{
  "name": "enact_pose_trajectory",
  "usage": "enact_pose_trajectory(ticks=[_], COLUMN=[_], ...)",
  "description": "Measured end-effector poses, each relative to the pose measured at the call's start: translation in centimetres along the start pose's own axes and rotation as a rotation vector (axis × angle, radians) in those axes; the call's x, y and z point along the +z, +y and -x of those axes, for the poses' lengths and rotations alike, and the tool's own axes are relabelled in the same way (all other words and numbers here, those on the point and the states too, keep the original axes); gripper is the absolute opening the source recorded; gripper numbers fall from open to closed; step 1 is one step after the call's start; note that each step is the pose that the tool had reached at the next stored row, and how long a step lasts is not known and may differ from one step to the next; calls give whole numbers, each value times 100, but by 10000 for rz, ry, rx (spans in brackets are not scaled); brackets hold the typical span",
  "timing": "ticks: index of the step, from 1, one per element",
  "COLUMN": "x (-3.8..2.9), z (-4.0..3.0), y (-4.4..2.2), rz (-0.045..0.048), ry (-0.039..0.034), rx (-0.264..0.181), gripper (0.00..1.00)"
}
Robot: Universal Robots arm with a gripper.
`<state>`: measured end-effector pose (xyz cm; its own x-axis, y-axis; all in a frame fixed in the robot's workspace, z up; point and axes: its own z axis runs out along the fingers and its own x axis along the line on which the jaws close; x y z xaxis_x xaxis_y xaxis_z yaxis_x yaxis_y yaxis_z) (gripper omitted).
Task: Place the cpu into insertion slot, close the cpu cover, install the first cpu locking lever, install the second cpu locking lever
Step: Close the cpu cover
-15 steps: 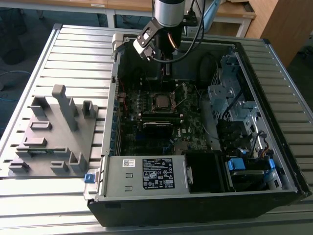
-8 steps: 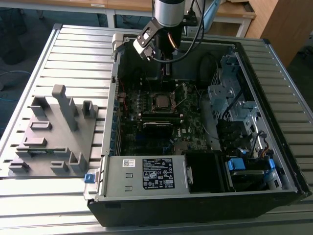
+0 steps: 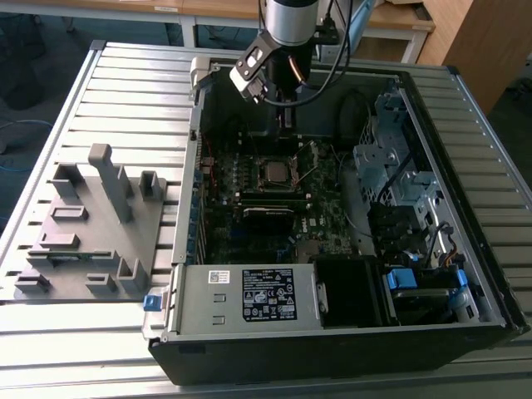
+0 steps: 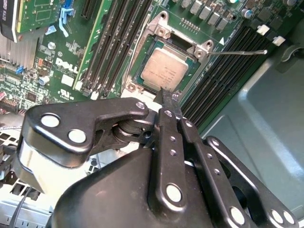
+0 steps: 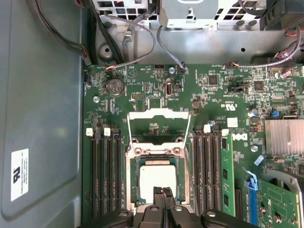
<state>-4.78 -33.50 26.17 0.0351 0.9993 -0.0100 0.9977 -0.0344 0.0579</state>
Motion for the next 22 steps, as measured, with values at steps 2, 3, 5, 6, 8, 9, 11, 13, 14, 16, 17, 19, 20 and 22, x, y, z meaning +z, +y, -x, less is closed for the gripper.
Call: enact_pose_trajectory(ticks=[2,3,5,6,8,9,11,13,14,16,17,19,20,22], x=[1,2,3,4,6,6,8,9,10,12,12,14,15,17], z=[-1,-1,-3,-3,-5,-5,-7,-8,-9,-10,-11,-12,-13,-15], y=[23,34,56,69,93,105,130,155,168,194,208,236,251,280], rz=[0,0,0,0,0,0,0,0,0,0,0,0,0,0], ry=[0,1,0,0,0,0,1,0,1,1,0,1,0,1], rx=[-1,0,0,0,0,0,0,0,0,0,0,0,0,0], gripper=[10,10,10,10,10,10,10,10,10,10,10,10,10,10])
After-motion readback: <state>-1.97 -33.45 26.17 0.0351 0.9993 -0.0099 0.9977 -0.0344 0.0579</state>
